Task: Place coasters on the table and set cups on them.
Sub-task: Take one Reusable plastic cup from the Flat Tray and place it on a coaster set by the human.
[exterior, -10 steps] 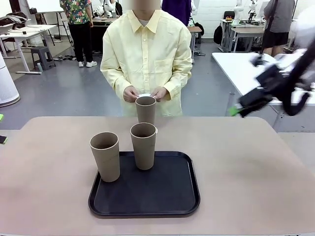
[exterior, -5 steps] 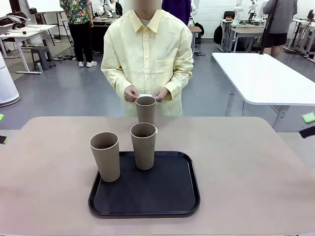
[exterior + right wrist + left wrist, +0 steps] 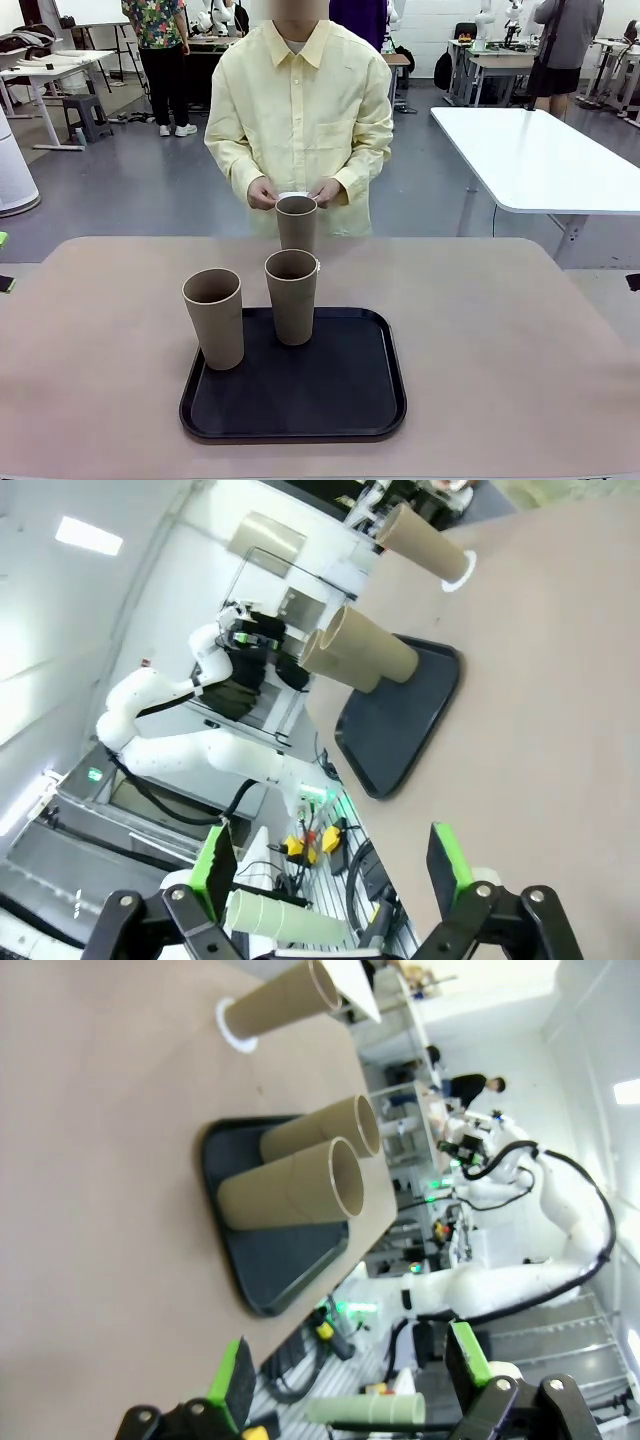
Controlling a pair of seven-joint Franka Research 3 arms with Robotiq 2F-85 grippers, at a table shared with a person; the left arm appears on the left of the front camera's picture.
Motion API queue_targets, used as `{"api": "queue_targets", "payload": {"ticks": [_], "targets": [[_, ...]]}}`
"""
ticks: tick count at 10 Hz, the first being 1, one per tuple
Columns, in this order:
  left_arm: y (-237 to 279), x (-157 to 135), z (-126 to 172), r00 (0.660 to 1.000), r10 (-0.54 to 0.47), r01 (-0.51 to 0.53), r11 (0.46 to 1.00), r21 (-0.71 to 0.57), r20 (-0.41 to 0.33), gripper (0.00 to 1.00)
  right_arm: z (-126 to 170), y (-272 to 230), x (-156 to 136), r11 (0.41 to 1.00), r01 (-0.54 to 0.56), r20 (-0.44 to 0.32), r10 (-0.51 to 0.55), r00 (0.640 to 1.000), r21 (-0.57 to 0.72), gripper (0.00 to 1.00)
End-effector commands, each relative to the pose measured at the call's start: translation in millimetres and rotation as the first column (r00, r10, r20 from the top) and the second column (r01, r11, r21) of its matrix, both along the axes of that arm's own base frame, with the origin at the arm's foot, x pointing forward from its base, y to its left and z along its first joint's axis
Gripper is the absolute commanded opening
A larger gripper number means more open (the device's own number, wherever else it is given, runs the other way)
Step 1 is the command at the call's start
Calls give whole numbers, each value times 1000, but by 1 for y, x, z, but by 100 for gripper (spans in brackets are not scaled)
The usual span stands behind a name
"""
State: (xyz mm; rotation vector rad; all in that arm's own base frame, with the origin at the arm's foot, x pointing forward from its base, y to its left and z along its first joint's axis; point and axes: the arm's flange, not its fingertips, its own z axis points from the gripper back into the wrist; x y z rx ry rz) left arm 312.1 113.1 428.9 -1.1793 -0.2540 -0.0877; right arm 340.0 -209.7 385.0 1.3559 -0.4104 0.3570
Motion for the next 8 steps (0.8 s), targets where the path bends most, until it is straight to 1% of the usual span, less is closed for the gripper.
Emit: {"api": "queue_targets", "payload": {"ticks": [1, 3, 5, 6, 8], "targets": [[2, -1, 0, 1000, -4, 5, 1000, -7, 15, 100, -7, -12, 18, 999, -32, 1, 32, 999, 43, 100], [2, -1, 0, 1000, -4, 5, 1000, -7, 15, 100, -5, -11, 20, 999, -1, -4, 1, 1000, 50, 100], [2, -1, 0, 1000, -4, 5, 1000, -7, 15, 100, 3, -5, 18, 999, 18, 7, -18, 1000, 29, 100], [2, -1, 0, 1000, -4, 5, 1000, -7, 15, 100, -10, -9, 18, 999, -20, -11, 21, 1000, 28, 100], [2, -1, 0, 1000, -4, 5, 1000, -7, 15, 100, -10, -9, 18, 999, -20, -11, 21, 1000, 28, 100]]}}
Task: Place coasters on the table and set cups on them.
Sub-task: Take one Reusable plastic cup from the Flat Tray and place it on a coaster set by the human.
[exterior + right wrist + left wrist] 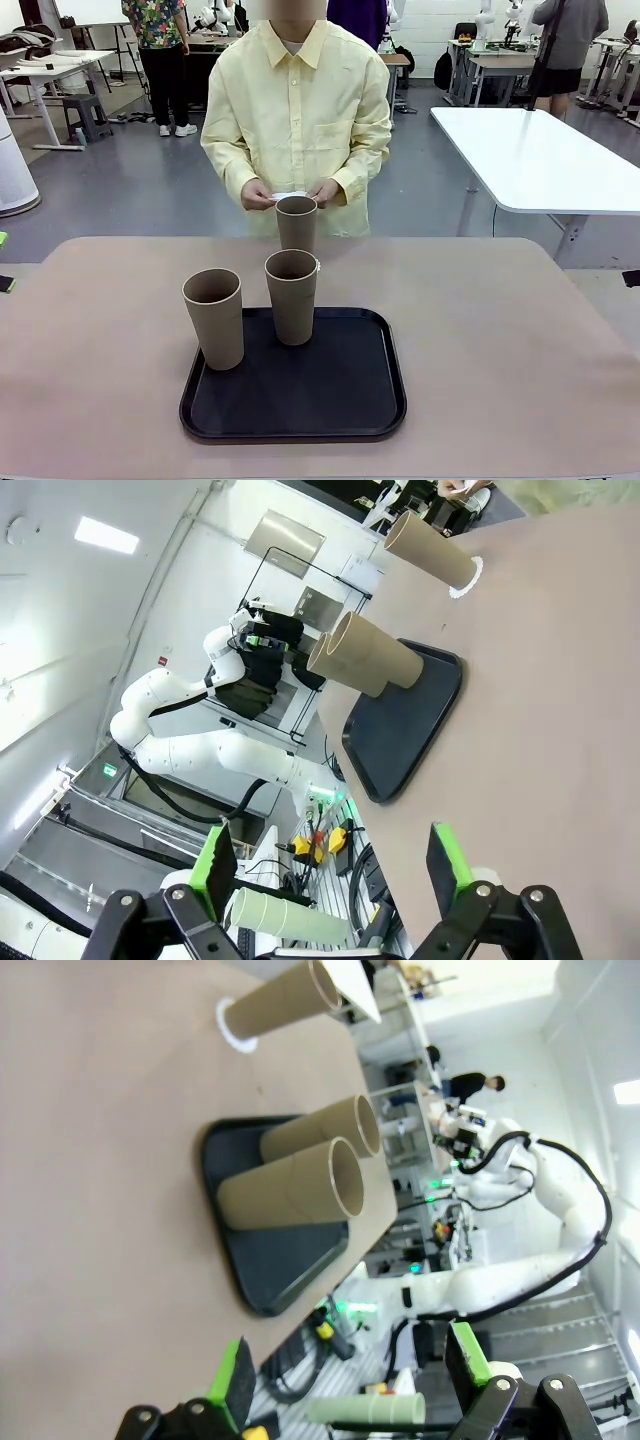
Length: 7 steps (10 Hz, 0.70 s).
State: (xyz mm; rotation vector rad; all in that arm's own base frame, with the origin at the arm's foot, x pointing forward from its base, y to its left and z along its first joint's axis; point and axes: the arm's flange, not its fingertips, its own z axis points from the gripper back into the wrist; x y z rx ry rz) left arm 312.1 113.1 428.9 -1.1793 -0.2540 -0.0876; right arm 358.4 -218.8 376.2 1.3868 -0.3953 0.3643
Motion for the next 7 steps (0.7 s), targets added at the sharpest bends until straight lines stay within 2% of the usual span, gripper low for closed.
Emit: {"api": "queue_targets", "payload": {"ticks": [1, 7], "targets": [[2, -1, 0, 1000, -5, 5, 1000, -7, 15, 100, -1, 0, 0, 1000, 0, -3, 0, 1000, 2, 100], [2, -1, 0, 1000, -5, 5, 1000, -7, 15, 100, -1, 0, 0, 1000, 0, -3, 0, 1000, 2, 100]]}}
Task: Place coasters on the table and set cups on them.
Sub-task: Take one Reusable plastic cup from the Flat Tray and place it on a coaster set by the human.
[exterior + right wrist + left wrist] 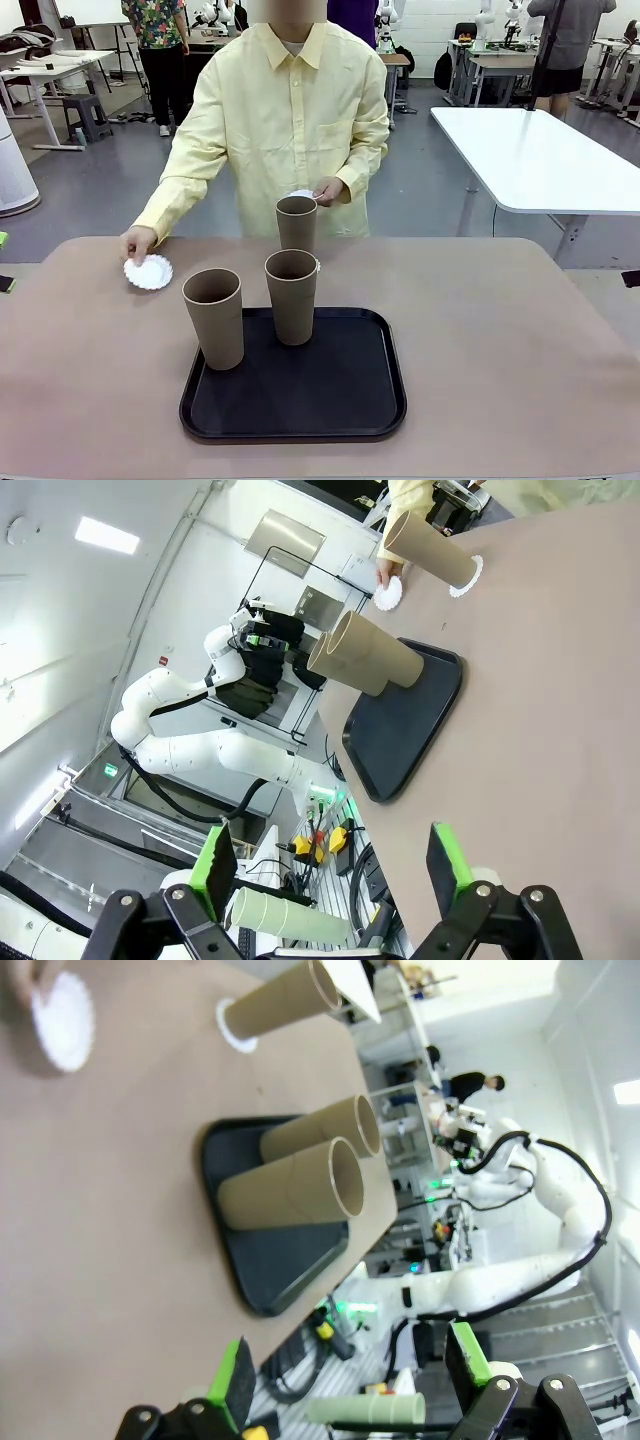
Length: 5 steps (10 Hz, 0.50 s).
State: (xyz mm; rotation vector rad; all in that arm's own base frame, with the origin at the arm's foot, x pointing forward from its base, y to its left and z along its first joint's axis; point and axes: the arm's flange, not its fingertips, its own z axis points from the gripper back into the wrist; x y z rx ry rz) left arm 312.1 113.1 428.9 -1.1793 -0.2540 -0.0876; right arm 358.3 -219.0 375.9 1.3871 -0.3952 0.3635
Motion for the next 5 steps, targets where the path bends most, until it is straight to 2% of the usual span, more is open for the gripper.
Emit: {"api": "queue_targets", "payload": {"ticks": [1, 5], "targets": [[2, -1, 0, 1000, -5, 5, 1000, -7, 15, 100, -1, 0, 0, 1000, 0, -2, 0, 1000, 2, 100], [2, -1, 0, 1000, -5, 5, 1000, -7, 15, 100, -1, 0, 0, 1000, 0, -2, 0, 1000, 2, 100]]}}
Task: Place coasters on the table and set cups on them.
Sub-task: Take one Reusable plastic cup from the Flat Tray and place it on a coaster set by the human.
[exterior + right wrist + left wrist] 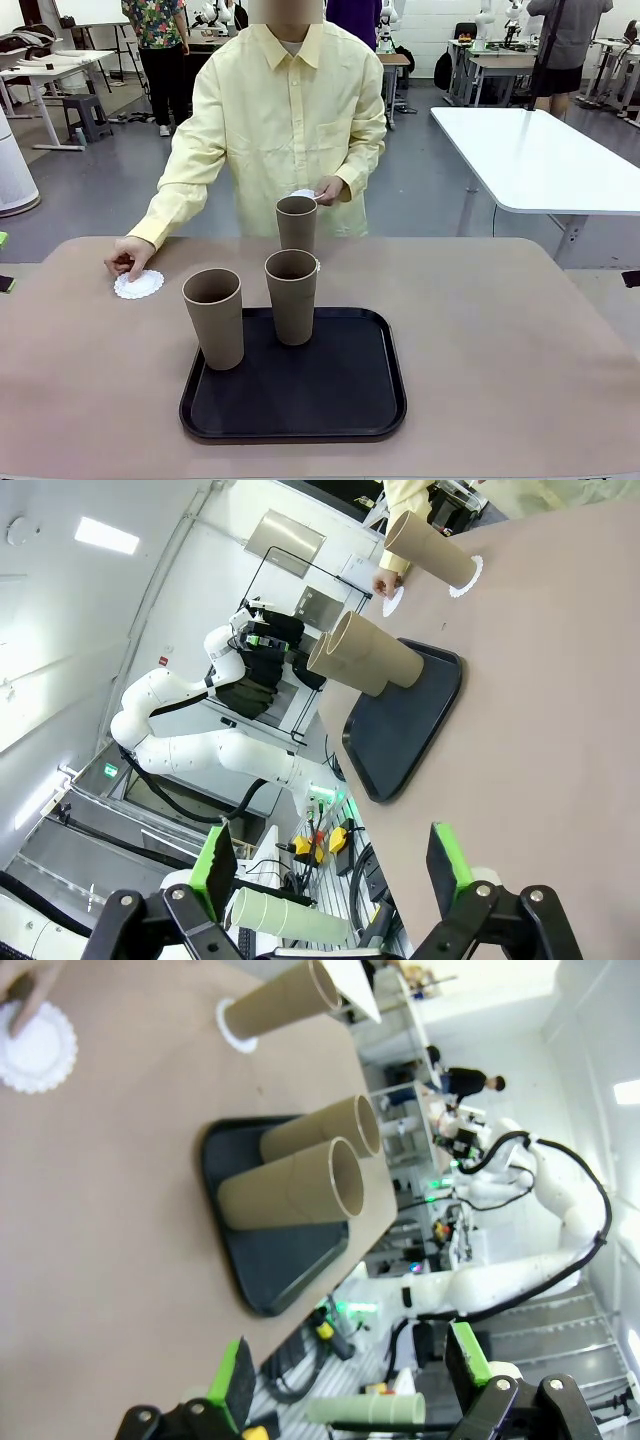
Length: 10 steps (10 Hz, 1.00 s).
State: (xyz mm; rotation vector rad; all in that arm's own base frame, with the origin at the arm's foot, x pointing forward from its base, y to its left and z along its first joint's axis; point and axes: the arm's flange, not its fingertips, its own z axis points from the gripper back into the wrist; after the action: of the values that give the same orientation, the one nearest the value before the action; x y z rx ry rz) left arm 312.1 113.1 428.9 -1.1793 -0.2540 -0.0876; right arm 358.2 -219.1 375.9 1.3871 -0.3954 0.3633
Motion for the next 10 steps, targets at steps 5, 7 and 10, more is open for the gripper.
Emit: {"api": "queue_targets", "payload": {"ticks": [5, 7, 10], "targets": [[2, -1, 0, 1000, -5, 5, 1000, -7, 15, 100, -1, 0, 0, 1000, 0, -2, 0, 1000, 2, 100], [2, -1, 0, 1000, -5, 5, 1000, -7, 15, 100, -1, 0, 0, 1000, 0, -2, 0, 1000, 2, 100], [2, -1, 0, 1000, -5, 5, 1000, -7, 15, 100, -1, 0, 0, 1000, 0, -2, 0, 1000, 2, 100]]}}
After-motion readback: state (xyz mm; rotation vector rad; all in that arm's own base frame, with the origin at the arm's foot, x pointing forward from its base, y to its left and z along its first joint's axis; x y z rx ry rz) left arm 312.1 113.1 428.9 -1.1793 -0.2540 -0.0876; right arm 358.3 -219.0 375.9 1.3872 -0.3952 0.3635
